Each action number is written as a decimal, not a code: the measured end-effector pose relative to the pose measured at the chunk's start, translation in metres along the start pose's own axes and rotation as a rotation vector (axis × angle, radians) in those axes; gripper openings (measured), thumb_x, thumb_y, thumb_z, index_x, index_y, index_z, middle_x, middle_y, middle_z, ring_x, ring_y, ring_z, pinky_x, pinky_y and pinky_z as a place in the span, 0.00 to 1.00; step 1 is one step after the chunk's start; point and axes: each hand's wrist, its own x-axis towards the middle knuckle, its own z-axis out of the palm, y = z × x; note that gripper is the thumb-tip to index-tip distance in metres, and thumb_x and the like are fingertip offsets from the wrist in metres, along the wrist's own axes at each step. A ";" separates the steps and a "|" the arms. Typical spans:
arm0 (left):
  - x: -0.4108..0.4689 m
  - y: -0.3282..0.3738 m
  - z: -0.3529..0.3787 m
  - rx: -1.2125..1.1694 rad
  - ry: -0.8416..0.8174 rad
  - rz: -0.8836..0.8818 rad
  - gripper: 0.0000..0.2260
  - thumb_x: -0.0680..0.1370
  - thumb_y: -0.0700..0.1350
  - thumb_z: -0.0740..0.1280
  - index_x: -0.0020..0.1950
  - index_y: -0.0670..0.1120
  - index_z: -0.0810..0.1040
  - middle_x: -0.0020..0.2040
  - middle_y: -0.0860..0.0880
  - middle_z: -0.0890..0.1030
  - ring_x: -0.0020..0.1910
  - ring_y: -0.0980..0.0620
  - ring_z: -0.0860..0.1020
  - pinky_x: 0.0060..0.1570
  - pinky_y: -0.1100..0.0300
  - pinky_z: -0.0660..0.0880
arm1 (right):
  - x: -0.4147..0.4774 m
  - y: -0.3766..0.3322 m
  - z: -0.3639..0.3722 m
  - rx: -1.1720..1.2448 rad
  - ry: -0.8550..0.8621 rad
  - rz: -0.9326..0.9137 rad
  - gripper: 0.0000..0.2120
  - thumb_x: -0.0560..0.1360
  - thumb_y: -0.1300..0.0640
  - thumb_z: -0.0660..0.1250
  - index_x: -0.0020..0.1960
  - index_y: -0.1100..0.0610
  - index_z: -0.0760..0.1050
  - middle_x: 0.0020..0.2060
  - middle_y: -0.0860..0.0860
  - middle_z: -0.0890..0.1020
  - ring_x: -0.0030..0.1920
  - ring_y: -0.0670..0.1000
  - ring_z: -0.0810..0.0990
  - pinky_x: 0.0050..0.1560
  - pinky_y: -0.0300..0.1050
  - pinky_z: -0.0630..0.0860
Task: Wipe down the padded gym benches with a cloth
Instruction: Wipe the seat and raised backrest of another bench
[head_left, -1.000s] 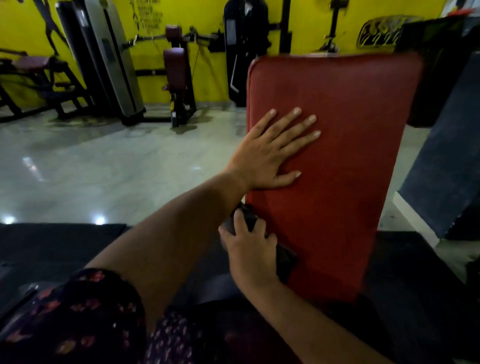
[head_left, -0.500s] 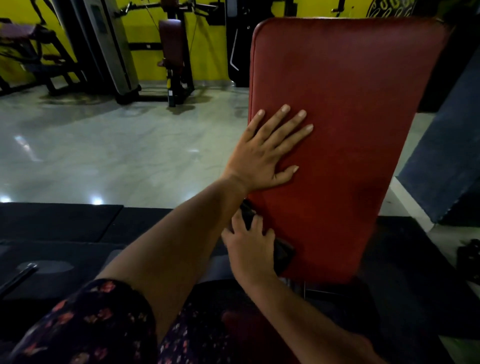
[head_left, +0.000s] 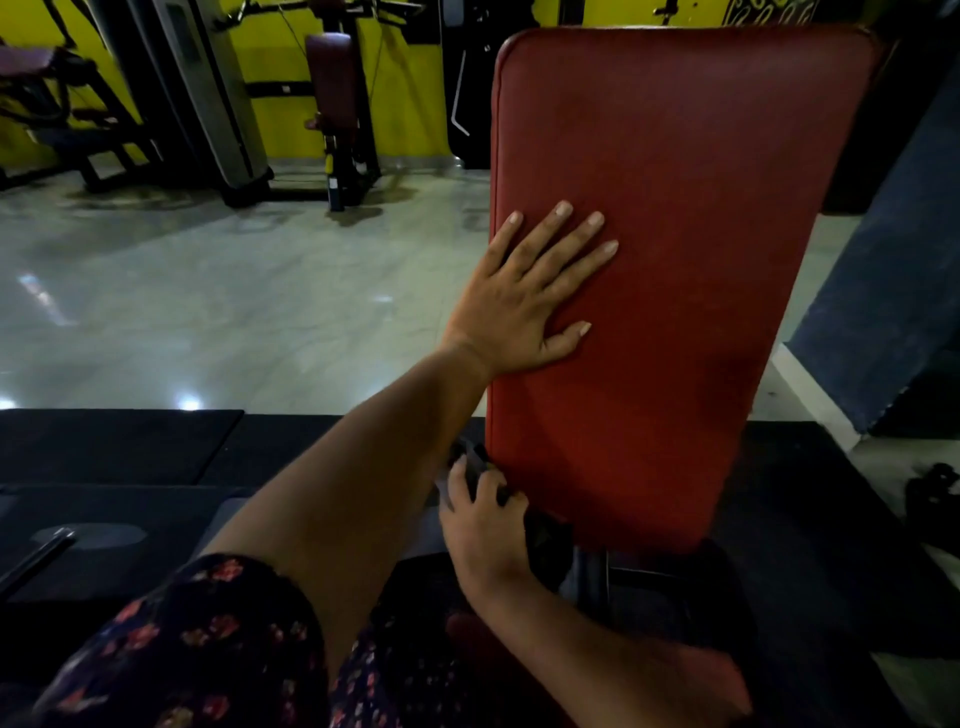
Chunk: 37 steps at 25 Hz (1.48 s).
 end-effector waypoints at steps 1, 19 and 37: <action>0.000 0.001 0.001 -0.002 -0.001 0.002 0.30 0.78 0.61 0.60 0.77 0.50 0.66 0.76 0.47 0.66 0.76 0.44 0.62 0.75 0.44 0.53 | -0.005 -0.001 0.009 -0.022 -0.022 -0.008 0.20 0.74 0.59 0.64 0.65 0.53 0.76 0.70 0.56 0.69 0.56 0.65 0.71 0.43 0.58 0.77; -0.002 0.003 -0.001 0.037 -0.018 -0.008 0.31 0.77 0.63 0.60 0.76 0.50 0.67 0.76 0.47 0.67 0.76 0.44 0.63 0.74 0.42 0.57 | -0.037 0.037 0.036 -0.398 0.012 -0.425 0.20 0.82 0.56 0.56 0.72 0.59 0.66 0.76 0.59 0.50 0.63 0.68 0.65 0.50 0.62 0.73; 0.012 -0.024 -0.020 0.047 -0.066 0.125 0.25 0.80 0.61 0.58 0.75 0.54 0.70 0.74 0.50 0.71 0.73 0.49 0.66 0.69 0.50 0.62 | -0.006 0.048 0.019 -0.271 0.296 -0.347 0.20 0.74 0.56 0.61 0.64 0.51 0.77 0.70 0.53 0.70 0.52 0.64 0.68 0.40 0.57 0.77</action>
